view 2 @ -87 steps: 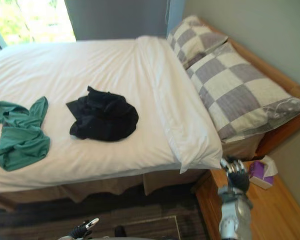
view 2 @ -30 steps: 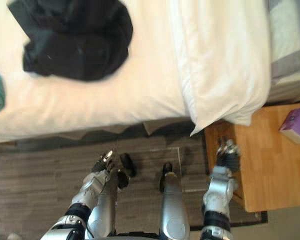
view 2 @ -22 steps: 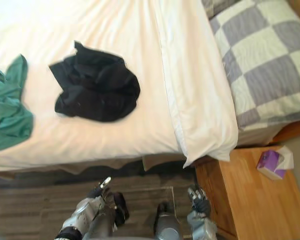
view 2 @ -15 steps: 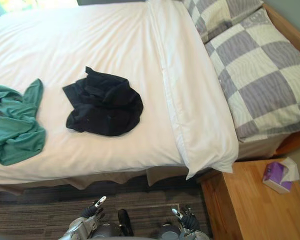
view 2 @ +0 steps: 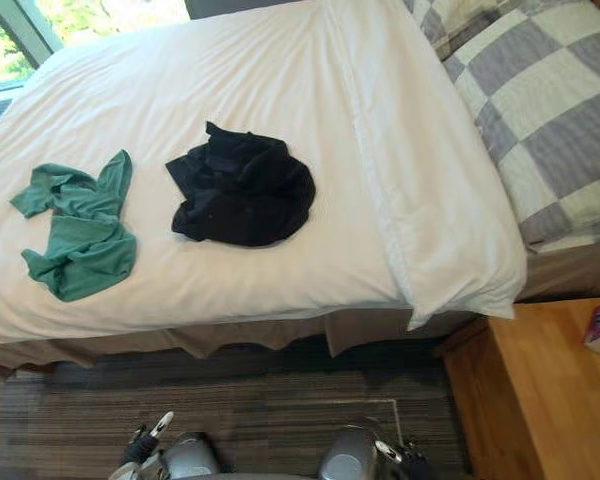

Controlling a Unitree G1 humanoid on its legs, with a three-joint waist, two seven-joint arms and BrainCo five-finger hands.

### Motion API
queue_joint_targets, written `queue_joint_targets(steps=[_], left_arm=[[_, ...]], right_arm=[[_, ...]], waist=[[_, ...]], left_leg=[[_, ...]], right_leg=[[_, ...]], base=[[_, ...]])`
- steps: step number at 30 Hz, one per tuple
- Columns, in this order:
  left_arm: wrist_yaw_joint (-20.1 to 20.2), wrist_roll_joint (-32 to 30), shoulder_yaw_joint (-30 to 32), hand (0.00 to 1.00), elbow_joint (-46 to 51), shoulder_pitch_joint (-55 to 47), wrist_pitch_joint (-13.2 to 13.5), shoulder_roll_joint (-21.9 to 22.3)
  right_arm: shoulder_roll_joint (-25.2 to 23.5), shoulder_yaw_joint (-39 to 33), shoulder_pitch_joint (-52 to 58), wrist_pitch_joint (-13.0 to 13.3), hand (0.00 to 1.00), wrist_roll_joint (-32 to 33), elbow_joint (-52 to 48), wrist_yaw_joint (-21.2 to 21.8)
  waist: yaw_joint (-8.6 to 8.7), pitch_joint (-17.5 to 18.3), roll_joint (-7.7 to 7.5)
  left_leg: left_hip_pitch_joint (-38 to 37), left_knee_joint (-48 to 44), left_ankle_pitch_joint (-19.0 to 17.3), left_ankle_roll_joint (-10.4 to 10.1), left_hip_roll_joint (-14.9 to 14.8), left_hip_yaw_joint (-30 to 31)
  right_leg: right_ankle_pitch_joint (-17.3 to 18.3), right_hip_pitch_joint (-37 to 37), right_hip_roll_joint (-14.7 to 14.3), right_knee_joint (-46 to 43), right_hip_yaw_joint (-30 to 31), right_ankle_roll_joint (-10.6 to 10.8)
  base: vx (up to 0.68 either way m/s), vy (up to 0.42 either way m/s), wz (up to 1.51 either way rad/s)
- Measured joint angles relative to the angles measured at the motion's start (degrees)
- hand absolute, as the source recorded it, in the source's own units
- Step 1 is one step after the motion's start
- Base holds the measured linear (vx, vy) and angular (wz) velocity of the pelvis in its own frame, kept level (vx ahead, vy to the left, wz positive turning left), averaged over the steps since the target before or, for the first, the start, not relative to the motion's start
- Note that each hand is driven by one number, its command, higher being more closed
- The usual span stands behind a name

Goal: Tidy the bed and pick cloth on bed and put in laundry

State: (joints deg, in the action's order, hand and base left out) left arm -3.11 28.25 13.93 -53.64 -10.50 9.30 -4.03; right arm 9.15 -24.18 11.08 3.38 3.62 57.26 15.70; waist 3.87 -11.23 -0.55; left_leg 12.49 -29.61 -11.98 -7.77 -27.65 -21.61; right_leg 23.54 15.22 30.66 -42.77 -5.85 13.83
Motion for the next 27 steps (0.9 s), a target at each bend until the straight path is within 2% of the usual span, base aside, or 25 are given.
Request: queue_joint_targets(steps=[1,2,3,4,5,6,7,8,9,10,11,12,13,14,15,17,20,23,24,26,27], left_arm=[[0.4,-0.4,0.7,0.00,-0.8,0.3,-0.4,1.3],[0.4,-0.8,0.8,0.00,-1.5,0.4,-0.6,1.9],[0.6,-1.5,2.3,0.00,-1.6,1.3,-0.8,1.5],[1.1,-3.5,2.4,0.00,-1.6,1.5,-2.1,0.7],[1.4,-5.2,2.5,0.00,-1.6,1.3,-3.2,-0.2],[1.9,-9.8,2.5,0.00,-1.7,1.5,-5.7,-1.9],[2.6,-13.8,2.3,0.00,-1.7,2.1,-7.1,-2.8],[2.8,-16.0,1.6,0.00,-1.8,2.2,-7.5,-3.4],[2.8,-19.0,-0.6,0.00,-1.7,3.1,-7.9,-3.7],[2.9,-20.3,-2.2,0.00,-1.5,3.8,-8.1,-3.5],[3.1,-21.3,-4.5,0.00,-1.5,5.2,-9.7,-2.9],[3.3,-23.9,-6.2,0.00,-1.6,6.8,-11.7,-2.6],[3.4,-26.2,-7.8,0.00,-1.9,8.5,-13.3,-2.1],[3.6,-30.7,-10.6,0.00,-1.7,9.7,-14.9,-1.7],[3.9,-33.4,-12.1,0.00,-1.6,9.9,-15.9,-1.8],[4.9,-40.6,-15.7,0.00,-1.6,10.2,-18.5,-1.7],[5.7,-47.5,-16.3,0.00,-1.1,10.2,-19.7,-1.2],[5.5,-48.2,-16.7,0.00,-1.2,9.5,-19.1,-1.2],[4.5,-47.9,-17.2,0.00,-1.2,8.9,-18.7,-1.1],[3.1,-46.6,-17.4,0.00,-1.4,8.6,-18.6,-1.1],[2.2,-44.5,-17.3,0.00,-1.4,8.6,-18.5,-1.1]], right_arm=[[0.1,-1.9,-0.1,0.7,0.00,-2.0,-0.2,0.0],[-0.1,-2.7,-0.1,1.4,0.00,-3.0,-0.3,-0.1],[-2.4,-3.6,-0.4,2.6,0.00,-3.9,-0.7,-0.1],[-4.4,-4.6,-0.5,3.3,0.00,-4.0,-0.5,-0.9],[-4.8,-4.6,-0.6,3.3,0.00,-4.0,0.6,-1.5],[-4.9,-2.5,-1.3,3.4,0.00,-4.5,2.8,-0.3],[-5.3,0.3,-2.3,4.3,0.00,-5.0,4.8,0.3],[-5.8,1.8,-2.7,5.1,0.00,-5.0,5.4,0.6],[-6.2,4.8,-3.8,6.1,0.00,-5.2,5.6,1.3],[-5.0,6.7,-4.0,7.0,0.00,-6.3,5.5,2.0],[-3.7,9.5,-4.3,7.9,0.00,-7.4,5.3,2.2],[-3.3,11.7,-4.8,8.4,0.00,-7.2,4.5,2.0],[-2.7,13.1,-5.2,9.0,0.00,-7.1,3.8,2.0],[-1.8,15.0,-6.5,8.9,0.00,-6.2,3.7,1.9],[-1.8,16.0,-6.8,8.9,0.00,-5.2,3.4,1.8],[-2.1,18.4,-6.9,8.9,0.00,-1.7,2.2,1.4],[-2.4,20.8,-7.6,8.1,0.00,-0.4,1.0,-0.4],[-2.4,22.8,-8.9,6.3,0.00,-0.5,1.0,-2.1],[-2.4,23.0,-9.2,5.5,0.00,-0.4,1.0,-2.9],[-2.1,23.5,-9.3,4.4,0.00,-0.3,1.0,-3.6],[-1.9,24.4,-9.5,3.7,0.00,0.1,1.0,-3.7]], waist=[[-0.53,0.0,0.77],[-0.63,0.1,1.25],[-1.40,-0.1,0.84],[-1.44,0.0,0.93],[-1.53,0.1,1.10],[-1.36,0.6,-0.14],[-1.40,0.9,-1.10],[-1.39,1.0,-1.32],[-0.90,1.1,-1.51],[-0.06,1.2,-1.54],[0.29,1.1,-0.93],[0.29,1.0,-0.71],[0.60,0.7,-0.16],[0.92,0.3,0.77],[1.20,0.4,0.84],[1.50,0.5,0.37],[1.28,0.8,0.05],[1.38,1.0,0.78],[1.42,1.5,1.60],[1.41,1.9,1.97],[1.42,1.9,1.82]], left_leg=[[-1.7,2.0,2.5,-6.0,1.5,0.3],[-2.6,2.4,3.8,-7.5,2.2,0.1],[-0.8,-3.0,3.1,-6.9,2.9,-0.2],[1.0,-7.2,-1.0,-6.1,2.6,0.4],[1.6,-8.0,-2.1,-5.2,2.2,0.2],[1.5,-7.2,-2.7,-3.6,2.6,-0.1],[0.5,-3.6,-1.7,-2.4,3.4,-1.0],[-0.3,-0.6,-0.5,-1.7,4.3,-1.7],[-2.3,6.6,3.0,-0.3,7.2,-2.9],[-4.4,13.1,6.3,1.1,10.3,-3.8],[-7.2,20.7,10.2,2.3,13.9,-4.6],[-8.6,24.8,12.1,3.2,16.0,-4.6],[-9.2,27.0,13.0,3.4,17.6,-3.9],[-9.7,28.4,13.8,3.6,18.3,-3.3],[-9.9,28.6,13.9,3.8,18.7,-2.8],[-11.6,29.0,13.9,3.8,19.0,-2.6],[-14.2,30.6,14.3,3.2,19.4,-5.1],[-17.3,31.6,14.4,3.0,19.9,-9.0],[-18.6,31.1,14.4,3.0,20.4,-11.2],[-18.8,29.0,14.2,2.8,20.5,-12.8],[-18.3,25.0,13.7,2.3,20.1,-13.8]], right_leg=[[-3.0,-1.7,1.6,4.0,0.3,0.0],[-5.1,-2.6,1.5,6.5,0.3,-0.4],[-10.0,-4.5,2.1,10.7,2.1,-5.2],[-17.4,-6.5,1.4,15.7,0.8,-10.6],[-18.8,-7.2,1.2,16.6,-0.8,-10.4],[-17.3,-7.2,-1.3,14.8,-5.8,-7.6],[-14.4,-6.5,-6.1,12.8,-10.5,-5.4],[-12.9,-6.3,-8.9,12.4,-12.2,-4.6],[-11.6,-6.1,-14.7,13.5,-14.3,-5.0],[-11.0,-6.2,-18.8,15.7,-15.0,-5.6],[-10.2,-6.7,-23.6,21.3,-15.1,-7.0],[-10.7,-8.1,-26.7,28.2,-14.0,-8.9],[-13.3,-10.8,-27.9,33.0,-12.4,-13.1],[-15.0,-11.6,-28.3,34.6,-10.1,-12.9],[-14.9,-11.9,-28.2,34.6,-8.7,-13.1],[-14.5,-13.4,-27.6,34.1,-7.5,-12.7],[-14.5,-14.8,-27.6,35.0,-6.0,-12.7],[-14.6,-16.1,-27.6,36.1,-2.8,-12.7],[-15.0,-16.7,-27.5,36.6,-1.0,-12.5],[-15.0,-16.7,-27.0,36.8,0.8,-12.5],[-14.9,-16.6,-26.4,36.8,2.4,-12.4]], base=[[0.03,0.641,0.12],[0.03,0.770,-0.04],[0.04,1.002,-0.03],[0.02,0.830,0.00],[0.07,0.748,0.08],[0.15,0.548,0.00],[0.15,0.548,-0.03],[0.16,0.520,0.07],[0.10,0.282,0.32],[0.16,0.385,0.49],[0.13,0.262,0.45],[0.11,0.252,0.46],[0.11,0.234,0.30],[0.08,0.173,0.30],[0.11,0.195,0.25],[0.10,0.133,0.21],[0.05,0.036,-0.24],[0.01,0.040,-0.74],[-0.01,0.031,-0.77],[-0.01,0.026,-0.66],[-0.04,-0.020,-0.69]])
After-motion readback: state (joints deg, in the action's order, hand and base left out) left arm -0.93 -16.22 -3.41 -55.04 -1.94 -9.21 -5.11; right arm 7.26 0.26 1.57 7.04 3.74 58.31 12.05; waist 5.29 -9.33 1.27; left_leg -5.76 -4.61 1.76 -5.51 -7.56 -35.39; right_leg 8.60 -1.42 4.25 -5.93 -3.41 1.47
